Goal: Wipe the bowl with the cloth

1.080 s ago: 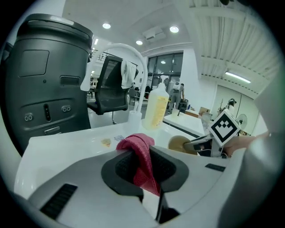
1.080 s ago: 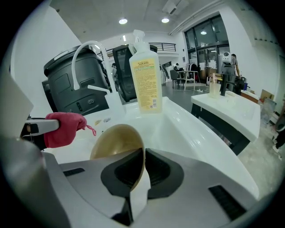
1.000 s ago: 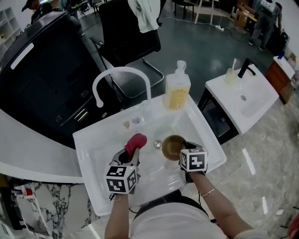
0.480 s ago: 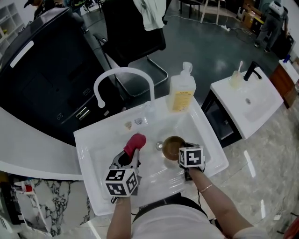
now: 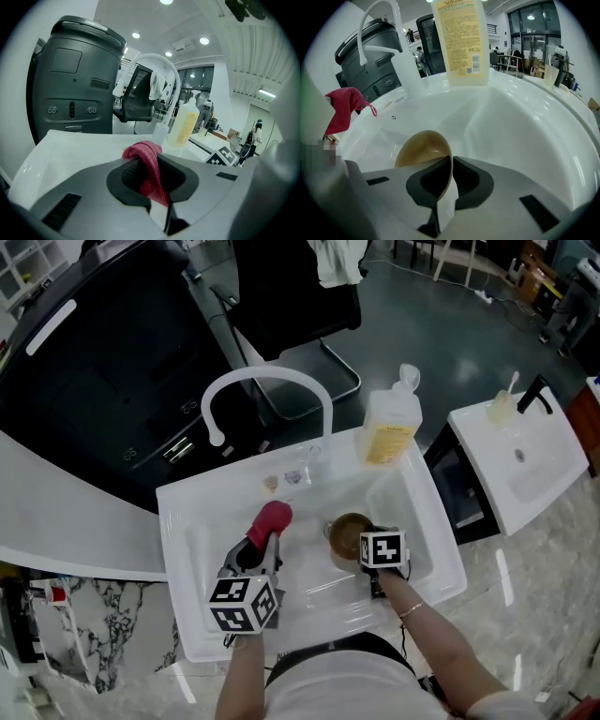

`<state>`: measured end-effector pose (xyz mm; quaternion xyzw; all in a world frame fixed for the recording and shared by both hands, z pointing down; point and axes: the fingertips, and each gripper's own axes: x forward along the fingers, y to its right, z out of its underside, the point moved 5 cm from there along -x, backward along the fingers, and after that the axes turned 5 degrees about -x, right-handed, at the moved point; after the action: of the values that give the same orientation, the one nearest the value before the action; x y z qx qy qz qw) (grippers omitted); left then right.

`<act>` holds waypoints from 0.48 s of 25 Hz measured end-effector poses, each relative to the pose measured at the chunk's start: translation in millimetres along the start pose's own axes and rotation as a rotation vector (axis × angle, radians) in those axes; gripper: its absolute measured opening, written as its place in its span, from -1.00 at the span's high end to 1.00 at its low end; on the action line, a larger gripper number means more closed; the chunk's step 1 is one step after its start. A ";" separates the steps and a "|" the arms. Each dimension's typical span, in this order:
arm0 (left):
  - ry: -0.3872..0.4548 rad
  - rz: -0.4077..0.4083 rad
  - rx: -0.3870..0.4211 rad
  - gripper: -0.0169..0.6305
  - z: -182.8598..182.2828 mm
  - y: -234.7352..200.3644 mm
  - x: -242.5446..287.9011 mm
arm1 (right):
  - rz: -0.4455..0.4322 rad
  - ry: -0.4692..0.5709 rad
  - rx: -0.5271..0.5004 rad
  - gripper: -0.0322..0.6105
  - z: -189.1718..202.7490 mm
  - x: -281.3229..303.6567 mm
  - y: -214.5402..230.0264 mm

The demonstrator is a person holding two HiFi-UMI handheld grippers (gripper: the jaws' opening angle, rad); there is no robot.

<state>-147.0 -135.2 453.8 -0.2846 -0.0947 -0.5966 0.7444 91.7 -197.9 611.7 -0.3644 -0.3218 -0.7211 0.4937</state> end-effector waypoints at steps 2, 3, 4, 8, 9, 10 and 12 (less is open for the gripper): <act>0.002 -0.011 -0.006 0.76 -0.5 -1.1 1.1 | -0.004 -0.016 -0.002 0.84 1.4 9.8 1.2; 0.003 -0.016 -0.009 0.76 -0.7 -1.7 1.4 | -0.007 -0.024 -0.002 0.85 2.3 15.0 2.2; 0.005 -0.022 -0.013 0.76 -1.0 -2.3 1.6 | -0.009 -0.032 -0.001 0.85 3.4 20.3 3.5; 0.006 -0.049 -0.022 0.76 0.2 -6.2 2.1 | -0.029 -0.062 0.001 0.85 8.1 38.4 6.6; 0.006 -0.056 -0.025 0.76 0.7 -7.5 1.9 | -0.033 -0.069 -0.001 0.85 9.5 42.0 6.5; 0.005 -0.063 -0.027 0.76 1.0 -8.8 1.6 | -0.037 -0.077 -0.004 0.85 10.9 45.4 6.2; 0.004 -0.075 -0.033 0.76 1.5 -11.4 1.5 | -0.041 -0.089 -0.008 0.85 13.3 51.5 5.9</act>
<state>-157.0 -137.0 459.3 -0.2919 -0.0942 -0.6262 0.7168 87.3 -213.3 662.7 -0.3914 -0.3479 -0.7153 0.4627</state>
